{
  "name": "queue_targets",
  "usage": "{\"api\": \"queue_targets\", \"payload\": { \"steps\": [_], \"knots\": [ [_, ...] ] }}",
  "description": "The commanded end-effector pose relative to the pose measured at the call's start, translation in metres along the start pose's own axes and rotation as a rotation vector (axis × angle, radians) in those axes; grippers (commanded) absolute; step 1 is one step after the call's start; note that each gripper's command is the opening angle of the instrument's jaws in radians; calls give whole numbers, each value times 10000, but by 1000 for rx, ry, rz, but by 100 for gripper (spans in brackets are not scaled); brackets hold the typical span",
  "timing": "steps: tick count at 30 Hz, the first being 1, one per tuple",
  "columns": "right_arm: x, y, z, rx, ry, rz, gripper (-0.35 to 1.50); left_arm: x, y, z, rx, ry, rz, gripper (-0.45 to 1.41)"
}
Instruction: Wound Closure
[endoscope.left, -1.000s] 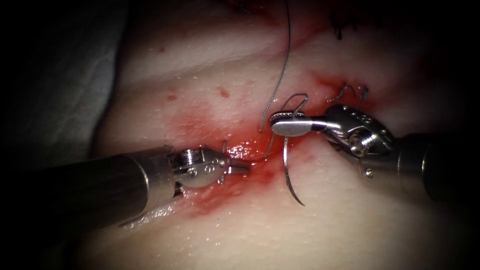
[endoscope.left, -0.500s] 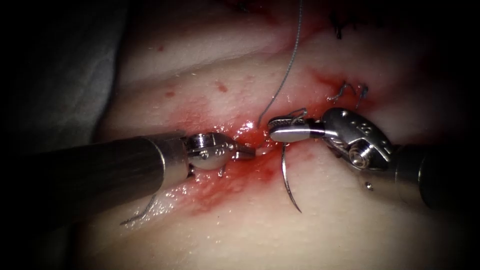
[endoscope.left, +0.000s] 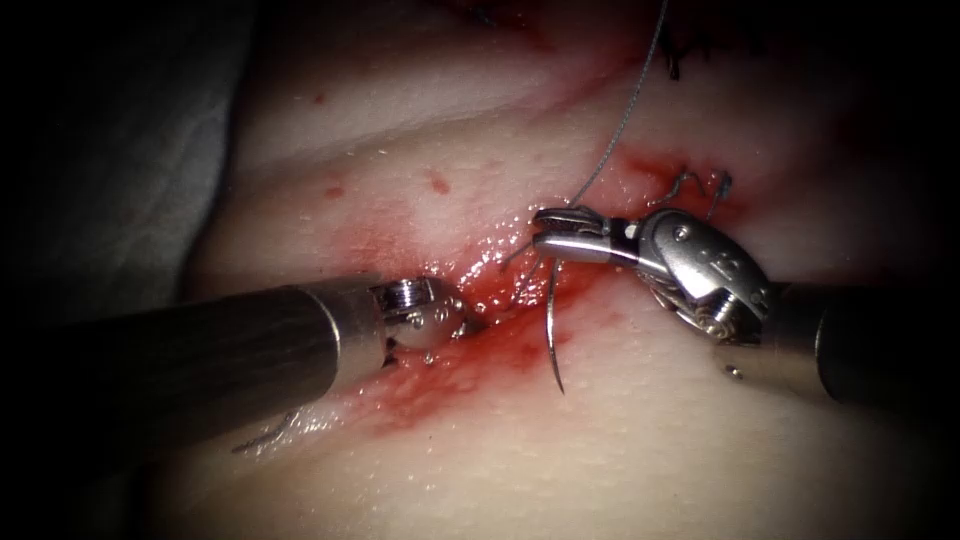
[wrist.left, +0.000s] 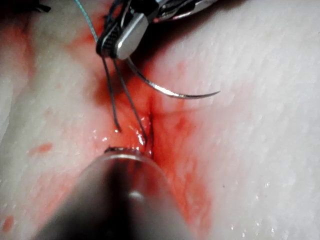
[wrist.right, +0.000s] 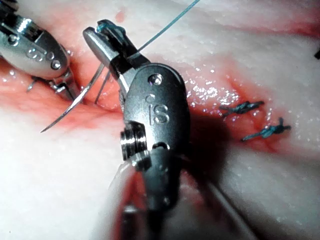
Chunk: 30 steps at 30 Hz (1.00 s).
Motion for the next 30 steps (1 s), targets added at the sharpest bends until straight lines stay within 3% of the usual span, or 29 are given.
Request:
{"api": "queue_targets", "payload": {
  "steps": [1,4,9,14,16,21,30],
  "knots": [
    [-10,2,8,0,17,-13,-35,2,-1,10,3,0,-1,31],
    [-17,8,12,-13,1,-61,-35,4,-1,14,8,-1,-8,53],
    [-30,9,19,-15,-14,-113,-35,5,-2,16,8,0,-9,69],
    [-40,7,27,-2,-24,-180,-35,3,0,15,1,1,-24,69],
    [-40,7,29,-5,-18,-280,-35,1,0,14,-6,4,-33,68],
    [-37,3,33,-7,5,-350,-35,0,1,14,-12,7,-44,68],
    [-53,-1,36,-16,-7,-370,-35,2,2,13,-16,8,-44,68]
  ]
}}
